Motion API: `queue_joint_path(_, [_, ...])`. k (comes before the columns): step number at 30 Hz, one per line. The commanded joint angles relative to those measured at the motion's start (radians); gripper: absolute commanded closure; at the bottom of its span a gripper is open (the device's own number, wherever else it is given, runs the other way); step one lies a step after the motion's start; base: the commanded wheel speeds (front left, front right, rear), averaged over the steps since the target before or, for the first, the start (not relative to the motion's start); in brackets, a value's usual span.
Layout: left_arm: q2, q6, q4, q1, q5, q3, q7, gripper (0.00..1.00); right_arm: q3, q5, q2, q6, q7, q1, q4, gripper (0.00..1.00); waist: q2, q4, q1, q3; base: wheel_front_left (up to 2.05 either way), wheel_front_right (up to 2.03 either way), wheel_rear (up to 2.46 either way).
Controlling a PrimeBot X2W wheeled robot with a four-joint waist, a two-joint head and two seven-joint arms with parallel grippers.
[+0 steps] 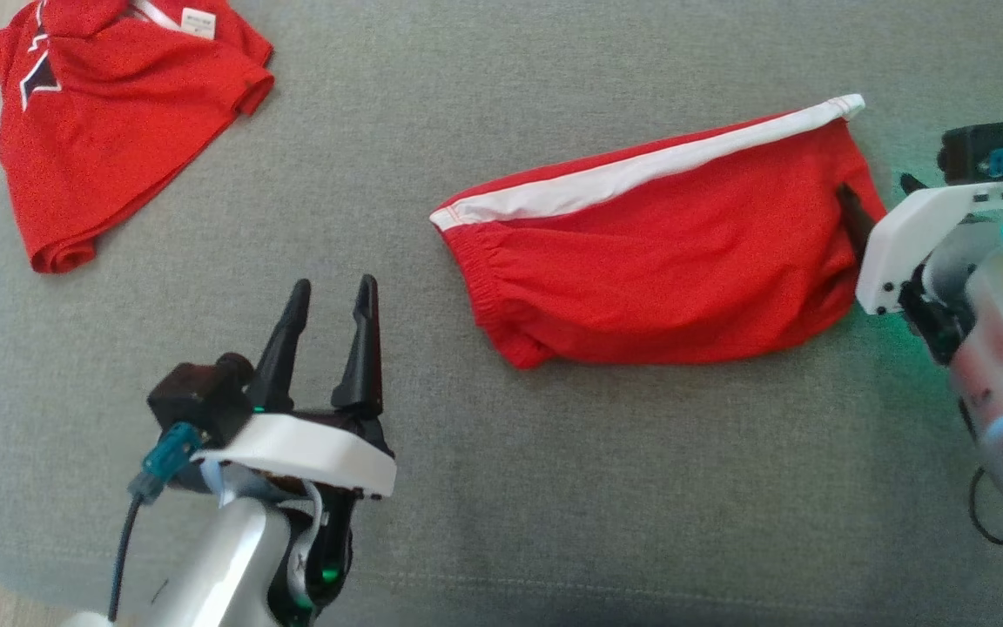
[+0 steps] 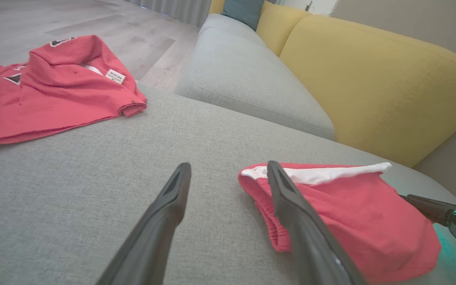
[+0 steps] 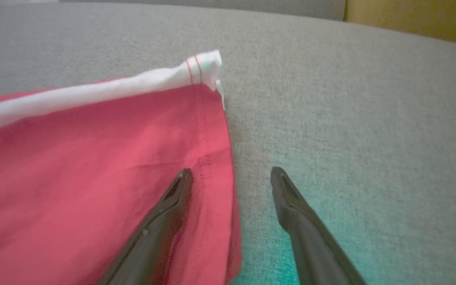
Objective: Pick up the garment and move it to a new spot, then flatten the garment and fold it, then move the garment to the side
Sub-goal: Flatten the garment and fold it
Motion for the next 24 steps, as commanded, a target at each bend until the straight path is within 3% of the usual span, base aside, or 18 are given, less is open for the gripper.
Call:
queue_joint_path(1, [0.017,0.006,-0.039,-0.021,0.012,0.043,-0.013,0.0,0.019,0.019,-0.013,-0.001,0.016,0.003,-0.032,0.0,0.0,0.005,0.0,0.004,0.0,0.0,0.0])
queue_joint_path(9, [0.013,0.0,-0.049,-0.01,0.031,0.075,-0.013,0.0,0.08,0.157,-0.029,-0.001,0.186,0.053,-0.083,0.0,0.0,0.017,0.0,0.002,0.0,0.0,0.0])
queue_joint_path(10, [0.013,0.0,-0.05,-0.007,0.032,0.078,-0.013,0.0,0.089,0.174,-0.033,-0.001,0.209,0.06,-0.094,0.05,0.0,0.017,0.0,0.0,0.0,0.0,0.0])
queue_joint_path(12, [0.011,-0.001,-0.05,-0.003,0.035,0.082,-0.013,0.0,0.104,0.207,-0.042,-0.001,0.252,0.072,-0.114,0.45,0.0,0.016,0.0,-0.003,0.0,0.0,0.0])
queue_joint_path(17, [0.008,-0.005,-0.048,0.004,0.042,0.09,-0.013,0.0,0.127,0.275,-0.067,-0.001,0.305,0.101,-0.16,0.76,0.0,0.012,0.0,-0.014,0.0,0.0,0.0])
queue_joint_path(19, [0.007,-0.007,-0.047,0.007,0.045,0.092,-0.013,0.0,0.131,0.292,-0.074,-0.001,0.302,0.108,-0.171,1.0,0.0,0.009,0.0,-0.019,0.0,0.0,0.0])
queue_joint_path(24, [0.012,-0.007,-0.042,0.018,0.048,0.1,-0.013,0.0,0.141,0.314,-0.087,-0.001,0.271,0.121,-0.19,1.0,0.0,-0.008,0.0,-0.04,0.0,0.0,0.0])
